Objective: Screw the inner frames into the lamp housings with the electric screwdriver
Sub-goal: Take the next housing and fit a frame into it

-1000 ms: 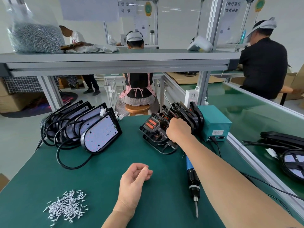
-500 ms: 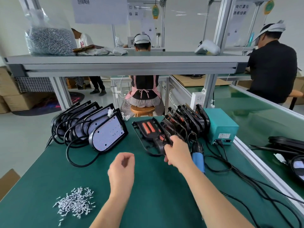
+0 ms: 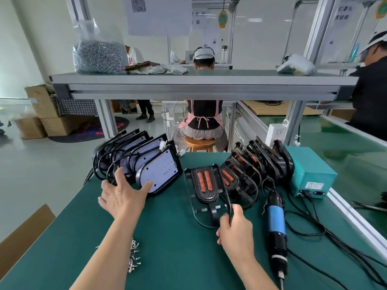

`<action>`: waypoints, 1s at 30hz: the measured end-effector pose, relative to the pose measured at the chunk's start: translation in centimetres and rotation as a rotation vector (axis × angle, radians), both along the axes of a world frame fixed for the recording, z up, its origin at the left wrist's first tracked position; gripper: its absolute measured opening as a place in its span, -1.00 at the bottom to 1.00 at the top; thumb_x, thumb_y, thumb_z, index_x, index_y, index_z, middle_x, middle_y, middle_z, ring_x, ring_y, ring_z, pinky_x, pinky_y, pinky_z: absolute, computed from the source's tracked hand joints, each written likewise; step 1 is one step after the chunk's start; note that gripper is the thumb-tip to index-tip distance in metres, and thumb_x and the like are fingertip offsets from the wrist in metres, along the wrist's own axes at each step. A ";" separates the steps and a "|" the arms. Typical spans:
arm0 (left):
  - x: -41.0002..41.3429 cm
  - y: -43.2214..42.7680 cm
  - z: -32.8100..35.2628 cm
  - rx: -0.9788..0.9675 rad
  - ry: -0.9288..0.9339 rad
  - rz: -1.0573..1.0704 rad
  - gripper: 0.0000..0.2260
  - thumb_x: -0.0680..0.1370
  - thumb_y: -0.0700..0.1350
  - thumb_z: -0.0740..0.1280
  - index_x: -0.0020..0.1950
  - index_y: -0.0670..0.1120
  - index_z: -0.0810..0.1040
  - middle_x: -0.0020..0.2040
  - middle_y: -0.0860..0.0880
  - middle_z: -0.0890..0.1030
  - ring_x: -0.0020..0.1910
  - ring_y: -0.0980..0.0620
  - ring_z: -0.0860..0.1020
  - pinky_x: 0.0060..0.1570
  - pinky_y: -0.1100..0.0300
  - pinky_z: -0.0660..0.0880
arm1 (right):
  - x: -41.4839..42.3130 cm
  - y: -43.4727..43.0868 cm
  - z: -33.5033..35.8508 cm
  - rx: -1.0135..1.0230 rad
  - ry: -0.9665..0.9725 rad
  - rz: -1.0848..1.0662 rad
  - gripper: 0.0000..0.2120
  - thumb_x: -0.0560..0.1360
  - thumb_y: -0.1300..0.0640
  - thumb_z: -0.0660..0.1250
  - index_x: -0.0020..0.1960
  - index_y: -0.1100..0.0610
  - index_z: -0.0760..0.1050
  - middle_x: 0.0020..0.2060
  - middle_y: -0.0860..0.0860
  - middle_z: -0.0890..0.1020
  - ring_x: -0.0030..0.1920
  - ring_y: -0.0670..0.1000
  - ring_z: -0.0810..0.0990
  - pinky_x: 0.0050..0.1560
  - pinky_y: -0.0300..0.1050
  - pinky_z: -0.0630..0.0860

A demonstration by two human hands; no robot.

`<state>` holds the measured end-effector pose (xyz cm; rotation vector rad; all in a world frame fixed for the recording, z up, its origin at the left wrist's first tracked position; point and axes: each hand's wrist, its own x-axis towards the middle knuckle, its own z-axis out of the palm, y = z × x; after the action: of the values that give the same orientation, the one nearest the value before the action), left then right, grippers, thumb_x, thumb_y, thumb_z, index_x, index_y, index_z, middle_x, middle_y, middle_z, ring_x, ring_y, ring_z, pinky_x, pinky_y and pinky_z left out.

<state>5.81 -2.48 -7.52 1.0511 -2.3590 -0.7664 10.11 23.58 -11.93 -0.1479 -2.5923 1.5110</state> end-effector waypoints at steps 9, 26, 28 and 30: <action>-1.3 -0.9 0.5 0.078 -0.048 -0.023 -0.80 0.53 0.11 0.37 0.02 0.01 0.60 0.14 -0.12 0.31 0.04 -0.22 0.47 -0.09 0.00 0.39 | -0.3 -0.1 -0.3 -0.111 0.033 0.013 -0.79 0.65 0.19 0.15 0.17 -0.10 0.27 -0.38 0.07 0.65 -0.53 -0.04 0.59 -0.52 -0.30 0.42; 2.9 6.0 -1.2 0.548 0.092 -0.240 -0.62 0.37 -0.07 0.51 -0.47 -0.13 0.35 -0.08 -0.12 0.39 -0.32 -0.09 0.37 -0.43 0.17 0.19 | -0.6 0.3 -0.2 -0.283 0.043 -0.059 -0.77 0.65 0.20 0.17 0.23 -0.07 0.37 -0.42 0.11 0.65 -0.57 -0.03 0.53 -0.53 -0.23 0.42; 4.2 7.0 -1.9 0.571 0.103 -0.272 -0.71 0.39 -0.05 0.54 -0.39 -0.16 0.53 0.03 -0.14 0.44 -0.17 -0.08 0.47 -0.37 0.19 0.30 | -0.5 0.3 -0.1 -0.305 0.047 -0.065 -0.78 0.65 0.20 0.17 0.21 -0.07 0.38 -0.43 0.12 0.64 -0.58 -0.02 0.52 -0.54 -0.22 0.42; 5.6 7.8 -2.3 0.572 0.129 -0.298 -0.73 0.39 -0.03 0.55 -0.37 -0.14 0.57 0.03 -0.15 0.46 -0.19 -0.04 0.44 -0.34 0.18 0.32 | -0.5 0.3 0.0 -0.309 0.052 -0.067 -0.80 0.65 0.20 0.17 0.20 -0.04 0.40 -0.43 0.13 0.64 -0.58 -0.01 0.51 -0.55 -0.20 0.41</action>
<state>11.39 5.32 -9.86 0.8201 -2.2592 -1.6366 9.63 23.92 -11.96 -0.2206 -2.2750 1.8533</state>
